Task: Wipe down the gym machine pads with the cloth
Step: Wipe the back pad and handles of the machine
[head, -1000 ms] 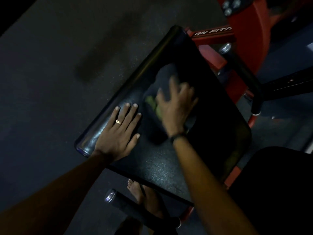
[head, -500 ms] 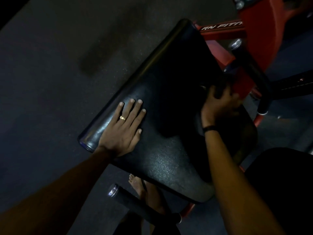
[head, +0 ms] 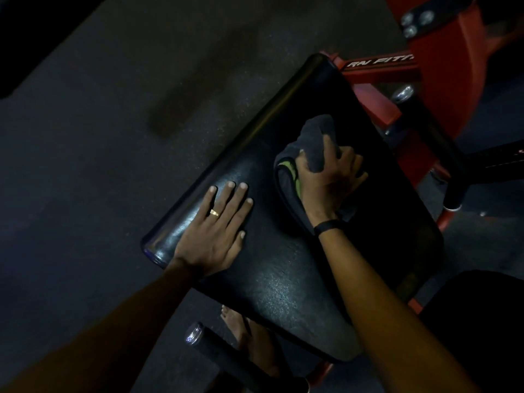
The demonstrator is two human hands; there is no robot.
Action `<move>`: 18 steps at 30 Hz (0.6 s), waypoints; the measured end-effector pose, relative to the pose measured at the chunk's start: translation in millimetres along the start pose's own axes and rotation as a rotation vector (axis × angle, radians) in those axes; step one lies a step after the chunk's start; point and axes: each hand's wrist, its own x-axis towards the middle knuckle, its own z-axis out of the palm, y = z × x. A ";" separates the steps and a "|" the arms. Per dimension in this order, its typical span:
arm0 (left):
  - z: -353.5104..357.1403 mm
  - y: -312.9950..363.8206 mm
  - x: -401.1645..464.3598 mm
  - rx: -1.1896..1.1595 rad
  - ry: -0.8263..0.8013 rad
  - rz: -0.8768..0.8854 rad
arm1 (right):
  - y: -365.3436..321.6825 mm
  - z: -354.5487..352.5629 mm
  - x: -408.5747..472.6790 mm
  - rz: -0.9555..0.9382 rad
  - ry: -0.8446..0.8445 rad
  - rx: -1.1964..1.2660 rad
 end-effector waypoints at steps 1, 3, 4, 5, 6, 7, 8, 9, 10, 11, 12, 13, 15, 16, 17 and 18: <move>0.6 0.5 0.4 0.001 0.001 0.003 | -0.8 3.5 11.9 -0.005 0.016 -0.019; 1.4 0.5 -0.7 -0.006 0.016 0.007 | -9.3 10.5 45.5 0.003 0.063 -0.047; 1.5 0.6 -1.1 -0.013 0.024 0.010 | -15.7 13.8 65.5 0.034 0.051 -0.049; 1.5 0.6 -0.3 -0.025 0.034 0.011 | -22.7 15.1 86.2 0.078 0.006 -0.051; 1.5 0.5 -0.5 -0.041 0.040 0.009 | -28.4 18.0 102.6 0.100 -0.051 -0.058; 1.6 0.4 -0.5 -0.054 0.045 0.005 | -33.2 20.1 114.2 0.100 -0.079 -0.068; 1.4 0.3 -0.6 -0.061 0.049 0.002 | -35.4 22.6 120.1 0.096 -0.093 -0.074; 1.3 0.3 -0.8 -0.064 0.057 -0.003 | -36.6 24.4 121.2 0.088 -0.088 -0.079; 0.7 0.3 -0.7 -0.074 0.069 -0.013 | -37.4 24.5 118.9 0.078 -0.080 -0.087; 0.3 0.3 -0.7 -0.091 0.089 -0.036 | -38.3 25.3 114.1 0.067 -0.071 -0.100; -0.2 0.0 -0.6 -0.111 0.120 -0.065 | -39.9 24.4 109.2 0.053 -0.073 -0.121; -0.5 -0.2 -1.1 -0.129 0.154 -0.092 | -42.8 23.7 103.0 0.028 -0.073 -0.139; -0.4 0.8 -2.1 -0.157 0.206 -0.119 | -50.5 17.5 86.7 -0.037 -0.071 -0.133; -0.1 0.9 -2.6 -0.167 0.219 -0.125 | -54.7 14.0 73.7 -0.074 -0.081 -0.116; -1.0 1.3 -3.0 -0.173 0.231 -0.123 | -59.3 8.8 57.3 -0.118 -0.083 -0.101; -0.7 0.6 -3.1 -0.174 0.242 -0.127 | -64.3 6.0 38.1 -0.154 -0.101 -0.087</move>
